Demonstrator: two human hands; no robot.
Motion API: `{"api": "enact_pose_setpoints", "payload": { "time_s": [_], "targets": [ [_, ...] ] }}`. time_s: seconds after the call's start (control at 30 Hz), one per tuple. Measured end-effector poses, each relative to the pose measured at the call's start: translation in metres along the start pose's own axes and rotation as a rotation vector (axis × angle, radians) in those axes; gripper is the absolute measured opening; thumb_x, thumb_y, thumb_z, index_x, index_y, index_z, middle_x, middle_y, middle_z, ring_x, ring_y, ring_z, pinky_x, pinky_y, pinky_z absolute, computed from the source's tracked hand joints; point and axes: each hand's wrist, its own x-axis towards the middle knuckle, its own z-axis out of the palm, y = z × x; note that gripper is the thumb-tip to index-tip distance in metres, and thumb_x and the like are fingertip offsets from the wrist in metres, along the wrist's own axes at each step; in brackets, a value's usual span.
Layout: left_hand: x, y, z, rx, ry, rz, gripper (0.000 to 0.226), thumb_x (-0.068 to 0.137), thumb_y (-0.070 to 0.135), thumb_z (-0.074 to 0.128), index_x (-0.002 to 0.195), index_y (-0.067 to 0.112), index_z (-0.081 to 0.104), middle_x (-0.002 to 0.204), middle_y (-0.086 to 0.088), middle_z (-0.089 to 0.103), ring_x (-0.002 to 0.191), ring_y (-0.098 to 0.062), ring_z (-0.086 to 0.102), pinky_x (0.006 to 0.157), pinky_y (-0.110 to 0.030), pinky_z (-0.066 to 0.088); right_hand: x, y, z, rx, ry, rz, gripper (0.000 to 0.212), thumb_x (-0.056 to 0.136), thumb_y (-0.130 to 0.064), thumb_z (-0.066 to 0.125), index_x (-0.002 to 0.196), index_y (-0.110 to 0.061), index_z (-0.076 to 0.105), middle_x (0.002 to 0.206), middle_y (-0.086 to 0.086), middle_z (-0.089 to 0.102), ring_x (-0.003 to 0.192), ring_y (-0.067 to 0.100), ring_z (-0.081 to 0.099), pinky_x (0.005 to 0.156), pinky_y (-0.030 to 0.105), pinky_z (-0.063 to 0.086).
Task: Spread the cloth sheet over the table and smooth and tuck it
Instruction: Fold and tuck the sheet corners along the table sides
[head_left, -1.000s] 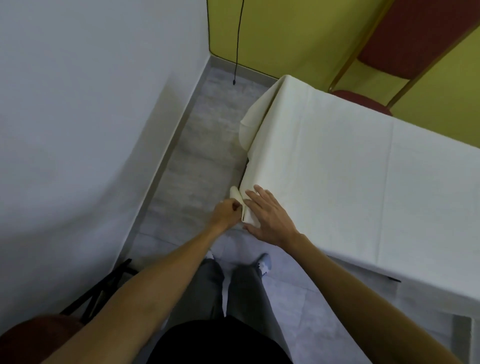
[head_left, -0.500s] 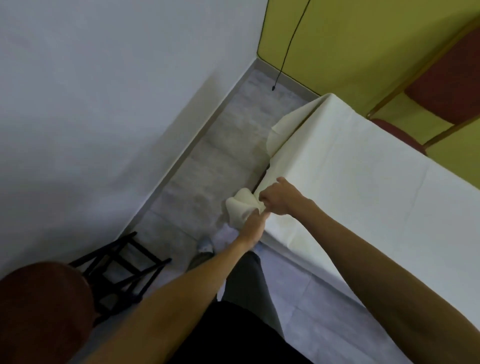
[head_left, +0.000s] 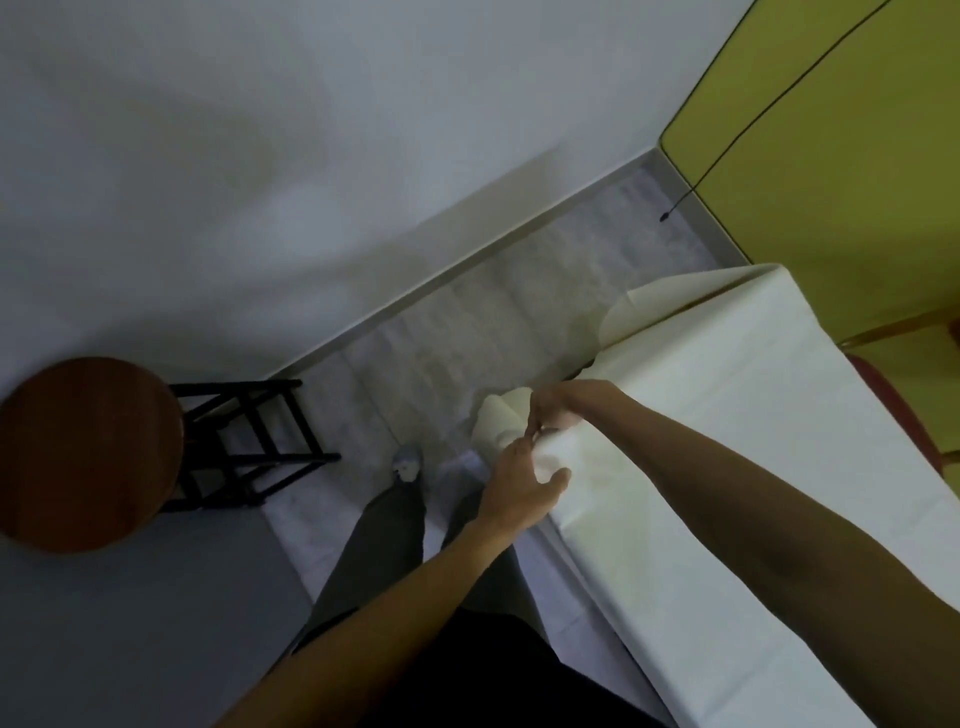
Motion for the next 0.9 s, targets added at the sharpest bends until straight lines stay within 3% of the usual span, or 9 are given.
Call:
{"api": "enact_pose_setpoints", "payload": {
  "time_s": [0.13, 0.27, 0.37, 0.47, 0.53, 0.63, 0.7, 0.83, 0.9],
  "targets": [
    [-0.007, -0.005, 0.004, -0.015, 0.009, -0.003, 0.068, 0.092, 0.054, 0.058, 0.146, 0.019, 0.036, 0.146, -0.001, 0.047, 0.131, -0.021, 0.048, 0.103, -0.035, 0.044, -0.003, -0.003, -0.001, 0.068, -0.019, -0.025, 0.038, 0.098, -0.034, 0.058, 0.129, -0.012, 0.065, 0.126, 0.003, 0.065, 0.104, 0.022, 0.058, 0.092, 0.03, 0.044],
    [0.012, 0.002, -0.007, -0.026, -0.143, -0.032, 0.059, 0.093, 0.06, 0.053, 0.135, 0.019, 0.05, 0.131, -0.003, 0.057, 0.126, -0.022, 0.052, 0.104, -0.036, 0.041, -0.007, -0.004, 0.006, 0.043, 0.046, 0.016, 0.041, 0.099, -0.037, 0.055, 0.127, -0.009, 0.065, 0.125, 0.006, 0.065, 0.107, 0.025, 0.06, 0.094, 0.032, 0.046],
    [0.032, 0.011, -0.016, -0.073, -0.299, -0.076, 0.058, 0.098, 0.058, 0.044, 0.133, 0.013, 0.053, 0.133, -0.008, 0.056, 0.128, -0.025, 0.049, 0.104, -0.035, 0.034, -0.008, -0.004, 0.01, 0.018, 0.093, 0.03, 0.036, 0.098, -0.031, 0.056, 0.127, -0.013, 0.066, 0.121, 0.005, 0.066, 0.102, 0.023, 0.059, 0.09, 0.032, 0.045],
    [0.051, 0.013, -0.017, -0.185, -0.406, -0.124, 0.063, 0.1, 0.058, 0.039, 0.141, 0.011, 0.047, 0.139, -0.001, 0.05, 0.135, -0.025, 0.042, 0.115, -0.039, 0.029, -0.009, -0.001, 0.014, 0.086, 0.306, 0.085, 0.026, 0.096, -0.021, 0.057, 0.118, -0.011, 0.069, 0.11, 0.005, 0.069, 0.09, 0.02, 0.062, 0.075, 0.03, 0.049],
    [0.058, 0.013, -0.016, -0.206, -0.415, -0.117, 0.066, 0.097, 0.059, 0.044, 0.143, 0.012, 0.046, 0.144, -0.007, 0.05, 0.135, -0.027, 0.045, 0.113, -0.037, 0.035, -0.013, 0.002, 0.018, 0.083, 0.511, 0.124, 0.022, 0.093, -0.016, 0.055, 0.107, -0.011, 0.071, 0.1, 0.005, 0.071, 0.084, 0.022, 0.067, 0.072, 0.032, 0.054],
    [0.059, 0.013, -0.014, -0.223, -0.377, -0.068, 0.07, 0.094, 0.062, 0.045, 0.146, 0.014, 0.042, 0.149, -0.008, 0.045, 0.139, -0.026, 0.041, 0.113, -0.035, 0.035, -0.025, 0.01, 0.031, 0.043, 0.802, 0.169, 0.016, 0.093, -0.021, 0.05, 0.088, -0.015, 0.064, 0.092, 0.004, 0.071, 0.09, 0.025, 0.066, 0.094, 0.039, 0.045],
    [0.058, 0.014, -0.011, -0.126, -0.365, -0.015, 0.073, 0.095, 0.063, 0.041, 0.15, 0.016, 0.035, 0.153, -0.008, 0.039, 0.141, -0.028, 0.037, 0.115, -0.037, 0.03, -0.033, 0.016, 0.044, 0.053, 0.991, 0.22, 0.02, 0.094, -0.026, 0.052, 0.087, -0.016, 0.067, 0.093, 0.005, 0.071, 0.1, 0.027, 0.064, 0.107, 0.05, 0.038],
    [0.054, 0.028, -0.017, 0.11, -0.375, 0.135, 0.074, 0.095, 0.067, 0.037, 0.153, 0.021, 0.029, 0.152, -0.008, 0.043, 0.135, -0.027, 0.045, 0.112, -0.047, 0.037, -0.052, 0.026, 0.066, 0.187, 1.156, 0.416, 0.031, 0.1, -0.029, 0.047, 0.114, -0.01, 0.067, 0.124, 0.009, 0.066, 0.127, 0.033, 0.051, 0.115, 0.053, 0.031],
    [0.05, 0.041, -0.029, 0.192, -0.409, 0.211, 0.073, 0.098, 0.059, 0.04, 0.155, 0.016, 0.024, 0.158, -0.008, 0.034, 0.142, -0.026, 0.037, 0.117, -0.039, 0.03, -0.063, 0.021, 0.073, 0.332, 1.149, 0.509, 0.039, 0.103, -0.03, 0.043, 0.131, -0.006, 0.057, 0.142, 0.014, 0.053, 0.139, 0.036, 0.041, 0.118, 0.054, 0.028]
  ]
}}
